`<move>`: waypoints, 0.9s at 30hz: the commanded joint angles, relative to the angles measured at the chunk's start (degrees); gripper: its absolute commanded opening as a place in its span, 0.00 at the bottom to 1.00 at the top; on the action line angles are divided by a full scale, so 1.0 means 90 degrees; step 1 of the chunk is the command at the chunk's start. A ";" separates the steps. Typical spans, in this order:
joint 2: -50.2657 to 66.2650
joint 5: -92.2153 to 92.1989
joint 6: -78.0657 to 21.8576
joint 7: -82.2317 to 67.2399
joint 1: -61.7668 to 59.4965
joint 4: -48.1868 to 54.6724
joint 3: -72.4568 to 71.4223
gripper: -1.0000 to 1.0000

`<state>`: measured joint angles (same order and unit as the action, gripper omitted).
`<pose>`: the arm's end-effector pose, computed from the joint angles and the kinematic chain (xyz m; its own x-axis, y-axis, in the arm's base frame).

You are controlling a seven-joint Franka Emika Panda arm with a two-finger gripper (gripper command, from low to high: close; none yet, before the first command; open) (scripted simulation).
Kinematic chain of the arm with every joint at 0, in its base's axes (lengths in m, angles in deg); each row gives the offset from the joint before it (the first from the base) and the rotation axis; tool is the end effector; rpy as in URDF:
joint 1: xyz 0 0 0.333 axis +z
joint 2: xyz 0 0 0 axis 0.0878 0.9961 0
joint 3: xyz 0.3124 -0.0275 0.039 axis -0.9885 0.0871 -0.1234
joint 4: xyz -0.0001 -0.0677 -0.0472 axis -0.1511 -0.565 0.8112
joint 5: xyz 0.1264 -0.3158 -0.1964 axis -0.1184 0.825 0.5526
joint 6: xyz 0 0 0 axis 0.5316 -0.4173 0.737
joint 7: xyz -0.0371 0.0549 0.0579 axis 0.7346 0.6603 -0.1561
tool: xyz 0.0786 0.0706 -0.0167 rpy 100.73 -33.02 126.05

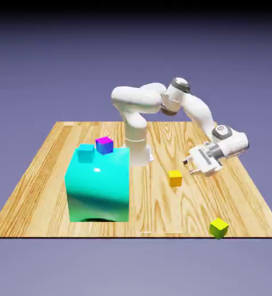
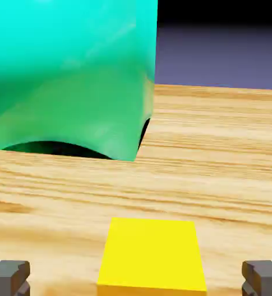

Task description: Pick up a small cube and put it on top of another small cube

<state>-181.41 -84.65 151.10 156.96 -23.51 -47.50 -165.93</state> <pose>0.1931 0.3176 0.1035 -0.6780 -0.3255 0.6591 -0.7291 0.1837 -0.6593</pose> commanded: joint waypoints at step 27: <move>0.2984 0.4463 0.1736 -0.0419 -0.4047 -0.1578 0.3205 0.00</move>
<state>-154.55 -44.46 166.79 153.19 -59.93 -61.70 -137.09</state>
